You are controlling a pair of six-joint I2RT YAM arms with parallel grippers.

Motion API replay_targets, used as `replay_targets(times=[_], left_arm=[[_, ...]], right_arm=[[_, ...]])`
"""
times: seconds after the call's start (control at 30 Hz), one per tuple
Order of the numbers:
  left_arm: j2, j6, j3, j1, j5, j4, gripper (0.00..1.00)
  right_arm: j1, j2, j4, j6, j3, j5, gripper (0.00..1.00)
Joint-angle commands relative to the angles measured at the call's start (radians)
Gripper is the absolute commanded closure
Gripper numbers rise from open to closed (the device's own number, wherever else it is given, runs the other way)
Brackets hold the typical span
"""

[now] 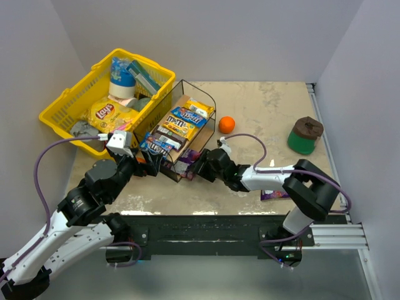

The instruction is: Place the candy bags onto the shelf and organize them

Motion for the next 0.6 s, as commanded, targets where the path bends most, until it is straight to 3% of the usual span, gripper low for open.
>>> replay_targets(times=[0.0,0.27,0.57], left_arm=[[-0.005,0.01,0.005,-0.003,-0.018,0.015,0.01],[-0.002,0.015,0.008,-0.002,-0.018,0.012,0.0],[-0.011,0.015,0.005,-0.002,-0.027,0.004,0.0]], right_arm=[[-0.003,-0.083,-0.017,-0.079,0.022,0.073,0.41],[-0.06,-0.027,-0.101,-0.102,0.081,0.068,0.41],[-0.083,0.019,0.026,-0.118,0.064,0.035,0.66]])
